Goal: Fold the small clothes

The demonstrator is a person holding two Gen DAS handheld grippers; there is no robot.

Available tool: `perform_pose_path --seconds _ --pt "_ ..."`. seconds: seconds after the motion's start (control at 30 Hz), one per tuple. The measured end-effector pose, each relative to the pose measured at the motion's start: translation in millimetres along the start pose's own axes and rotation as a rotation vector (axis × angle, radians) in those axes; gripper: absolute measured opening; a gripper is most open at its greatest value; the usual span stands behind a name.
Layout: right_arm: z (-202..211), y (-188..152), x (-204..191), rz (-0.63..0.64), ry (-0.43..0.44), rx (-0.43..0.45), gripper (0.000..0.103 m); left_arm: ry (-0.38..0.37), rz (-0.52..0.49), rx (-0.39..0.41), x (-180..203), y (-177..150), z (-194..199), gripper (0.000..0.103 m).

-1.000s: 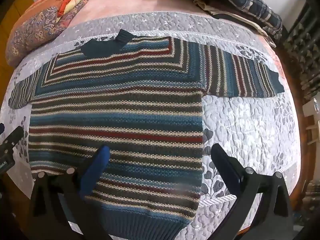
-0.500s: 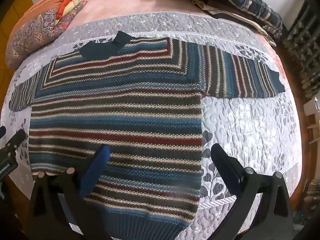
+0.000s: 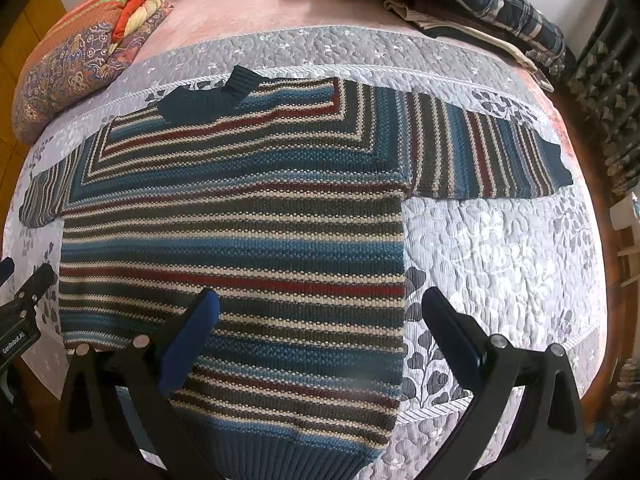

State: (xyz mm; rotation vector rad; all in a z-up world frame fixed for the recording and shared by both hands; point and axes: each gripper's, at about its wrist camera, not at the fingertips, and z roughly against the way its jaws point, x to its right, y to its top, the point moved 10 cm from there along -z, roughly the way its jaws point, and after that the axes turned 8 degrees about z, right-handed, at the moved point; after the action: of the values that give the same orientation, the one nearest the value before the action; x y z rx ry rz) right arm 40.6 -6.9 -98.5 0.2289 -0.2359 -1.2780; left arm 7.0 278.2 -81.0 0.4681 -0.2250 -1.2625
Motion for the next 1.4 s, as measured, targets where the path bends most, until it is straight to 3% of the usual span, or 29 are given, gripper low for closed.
perform_pose_path --seconds 1.4 --pt "-4.9 -0.6 2.0 -0.005 0.008 -0.004 0.1 0.012 0.01 0.016 -1.6 3.5 2.1 0.099"
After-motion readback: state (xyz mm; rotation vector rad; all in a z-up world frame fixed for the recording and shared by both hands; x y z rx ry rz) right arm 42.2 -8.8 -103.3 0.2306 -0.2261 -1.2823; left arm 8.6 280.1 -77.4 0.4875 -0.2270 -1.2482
